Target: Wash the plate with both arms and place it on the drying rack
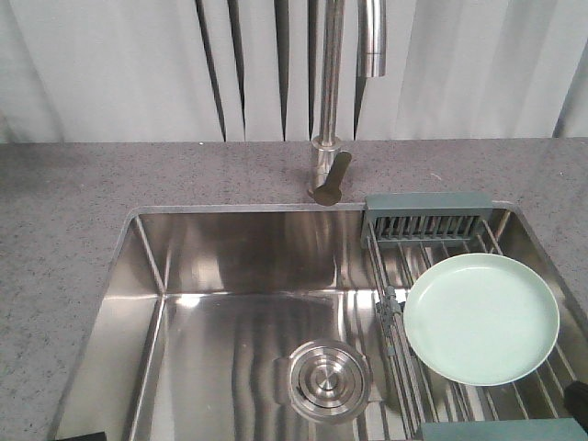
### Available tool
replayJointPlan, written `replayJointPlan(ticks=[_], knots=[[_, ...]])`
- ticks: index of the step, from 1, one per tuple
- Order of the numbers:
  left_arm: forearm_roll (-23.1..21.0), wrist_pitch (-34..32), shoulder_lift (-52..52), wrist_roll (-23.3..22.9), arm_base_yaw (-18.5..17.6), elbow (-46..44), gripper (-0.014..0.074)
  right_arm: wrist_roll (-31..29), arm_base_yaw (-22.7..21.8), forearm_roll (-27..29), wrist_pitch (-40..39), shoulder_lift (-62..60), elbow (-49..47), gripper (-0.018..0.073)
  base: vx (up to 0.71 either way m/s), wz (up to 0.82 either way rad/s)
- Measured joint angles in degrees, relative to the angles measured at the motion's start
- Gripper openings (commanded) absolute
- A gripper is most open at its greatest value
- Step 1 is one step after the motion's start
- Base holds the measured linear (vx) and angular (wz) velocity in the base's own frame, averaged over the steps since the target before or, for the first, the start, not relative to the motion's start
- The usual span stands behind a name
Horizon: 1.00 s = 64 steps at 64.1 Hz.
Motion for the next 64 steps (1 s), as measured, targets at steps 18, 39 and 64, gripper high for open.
replayJointPlan(ticks=[18,39,64], knots=[[0.0,0.0,0.0,0.0,0.0,0.0,-0.0005,0.0,0.0,0.0,0.0,0.0,0.0,-0.001,0.0,0.0],[-8.47,2.47,0.0,0.35,0.0,0.0,-0.0005,0.0,0.0,0.0,0.0,0.0,0.0,-0.001,0.0,0.0],[-75.5,39.47,-0.83,74.83,0.0,7.39,-0.0005,0.0,0.0,0.0,0.0,0.0,0.0,-0.001,0.0,0.0]])
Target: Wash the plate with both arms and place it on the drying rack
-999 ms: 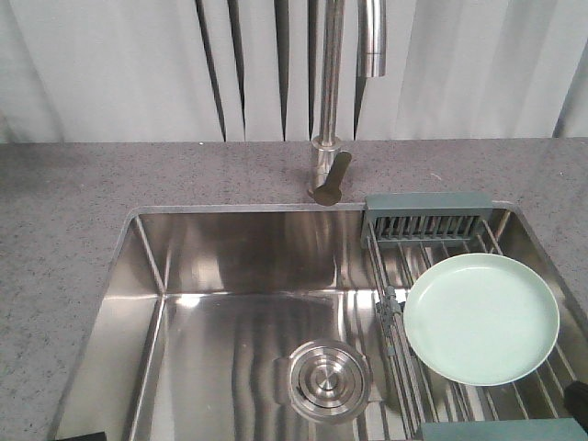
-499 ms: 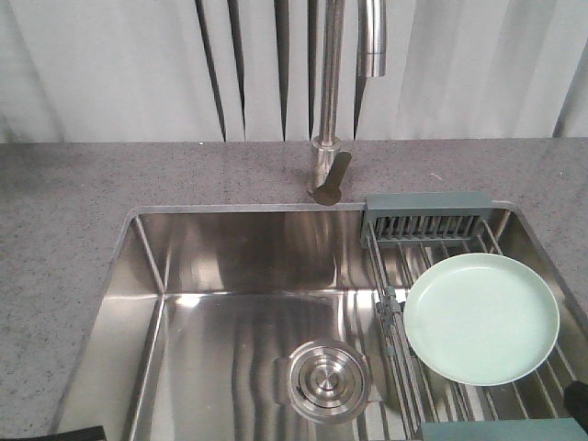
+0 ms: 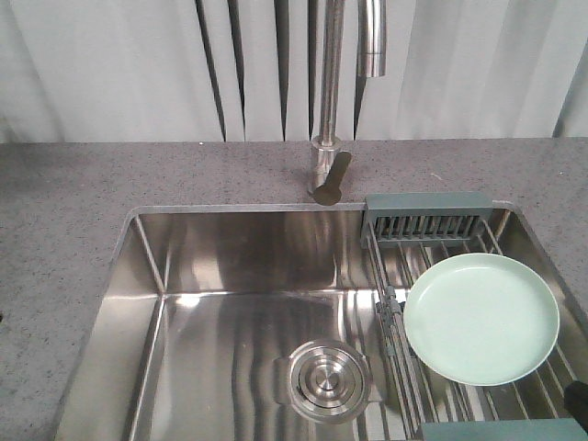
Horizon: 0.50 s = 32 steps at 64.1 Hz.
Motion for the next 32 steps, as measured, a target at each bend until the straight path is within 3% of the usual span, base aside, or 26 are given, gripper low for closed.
replayJointPlan(ticks=[2,3,6,12,19,26,32], knots=[[-6.29,4.27,-0.4,5.24,0.0,0.11,-0.0005,0.0,0.0,0.0,0.0,0.0,0.0,-0.001,0.0,0.0],[-10.99,9.98,-0.77,9.05,0.05,0.11,-0.0005,0.0,0.0,0.0,0.0,0.0,0.0,-0.001,0.0,0.0],[-16.02,18.84,-1.78,17.75,0.05,0.48,-0.0005,0.0,0.0,0.0,0.0,0.0,0.0,-0.001,0.0,0.0],[-19.08,27.33,-5.06,25.71,0.05,1.6,-0.0005,0.0,0.0,-0.02,0.0,0.0,0.0,-0.001,0.0,0.0],[-17.61,22.89,-10.68,28.06,0.18,3.54,-0.0005,0.0,0.0,-0.02,0.14,0.0,0.0,-0.001,0.0,0.0],[-15.13,11.22,-16.7,28.91,1.12,8.21,-0.0005,0.0,0.0,-0.02,0.21,0.0,0.0,-0.001,0.0,0.0],[-15.51,8.06,-20.63,29.03,3.31,11.01,-0.0005,0.0,0.0,-0.02,0.21,0.0,0.0,-0.001,0.0,0.0]])
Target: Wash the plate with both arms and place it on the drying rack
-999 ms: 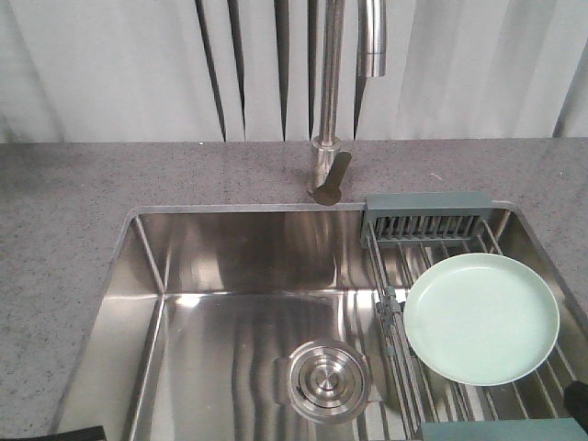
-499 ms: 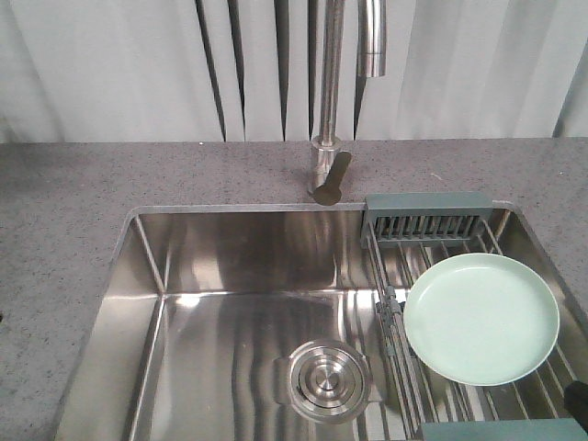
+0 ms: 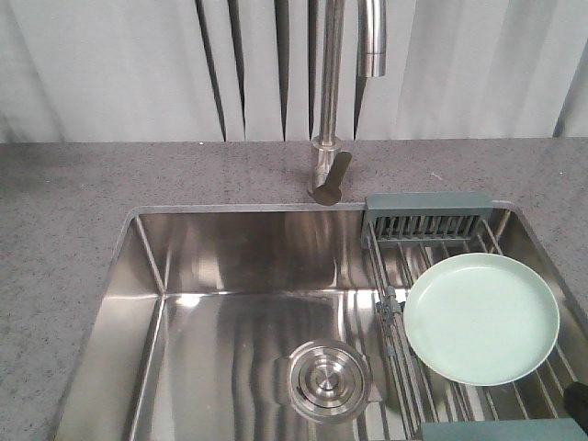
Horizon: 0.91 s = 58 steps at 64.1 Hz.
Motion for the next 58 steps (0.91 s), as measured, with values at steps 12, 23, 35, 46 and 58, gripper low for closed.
replayJointPlan(ticks=[12,23,35,46,58], knots=[[-2.28,4.57,-1.47,1.16,5.76,0.38,-0.0005,0.0,0.0,0.0,0.06,0.0,0.0,-0.001,0.0,0.0],[-9.99,0.68,-1.47,10.09,9.14,0.41,-0.0005,0.0,0.0,0.0,0.06,0.0,0.0,-0.001,0.0,0.0],[-18.86,-4.82,-1.47,21.68,11.42,0.41,-0.0005,0.0,0.0,0.0,0.06,0.0,0.0,-0.001,0.0,0.0],[-16.32,-5.04,-1.47,17.63,11.61,0.41,-0.0005,0.0,0.0,0.0,0.06,0.0,0.0,-0.001,0.0,0.0],[-14.94,-5.04,-1.47,14.81,11.61,0.41,-0.0005,0.0,0.0,0.0,0.06,0.0,0.0,-0.001,0.0,0.0]])
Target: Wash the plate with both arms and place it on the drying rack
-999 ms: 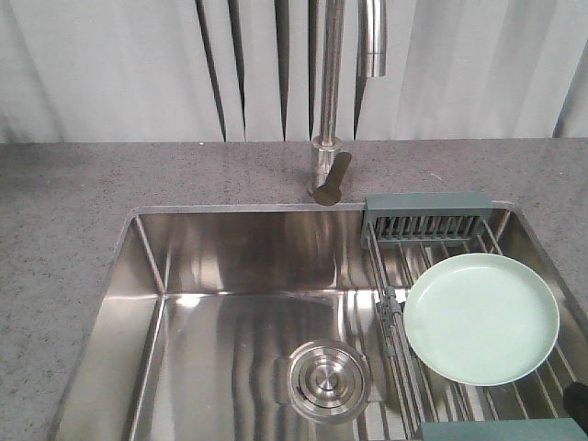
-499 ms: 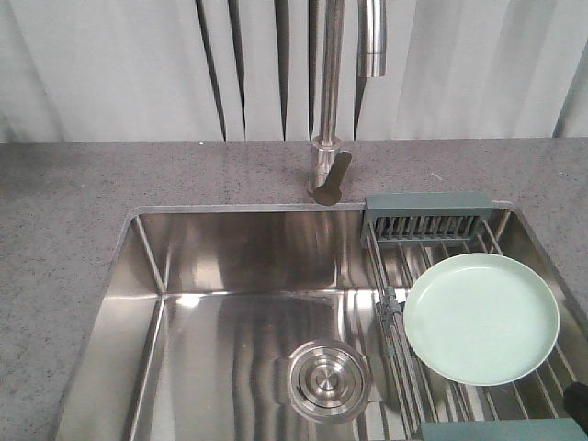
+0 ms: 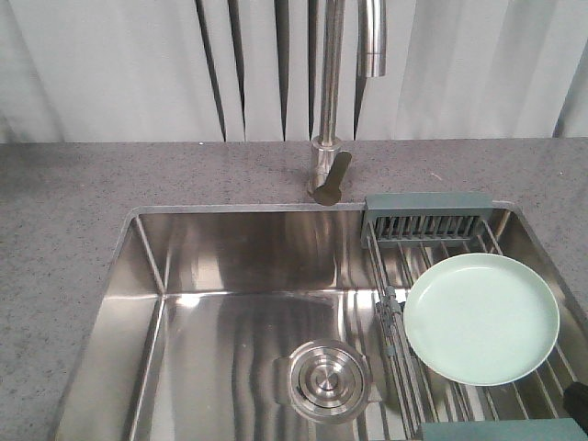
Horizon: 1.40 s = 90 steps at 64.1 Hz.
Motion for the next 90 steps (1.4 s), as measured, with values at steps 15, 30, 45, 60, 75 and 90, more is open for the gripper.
replayJointPlan(ticks=[15,30,45,60,75,90], knots=[[0.13,0.0,0.0,-0.19,0.0,0.0,-0.0005,0.0,0.0,0.0,0.0,0.0,0.0,-0.001,0.0,0.0],[0.13,0.0,0.0,-0.19,0.0,0.0,-0.0005,0.0,0.0,0.0,0.0,0.0,0.0,-0.001,0.0,0.0],[0.13,0.0,0.0,-0.19,0.0,0.0,-0.0005,0.0,0.0,0.0,0.0,0.0,0.0,-0.001,0.0,0.0],[0.13,0.0,0.0,-0.19,0.0,0.0,-0.0005,0.0,0.0,-1.34,-4.19,-3.84,7.27,-0.001,0.0,0.0],[0.13,0.0,0.0,-0.19,0.0,0.0,-0.0005,11.75,0.02,-9.34,-11.66,-13.81,16.79,-0.001,0.0,0.0],[0.15,-0.06,0.0,-0.19,0.0,0.0,-0.0005,33.0,0.02,-22.31,-21.53,-14.53,21.15,-0.001,0.0,0.0]])
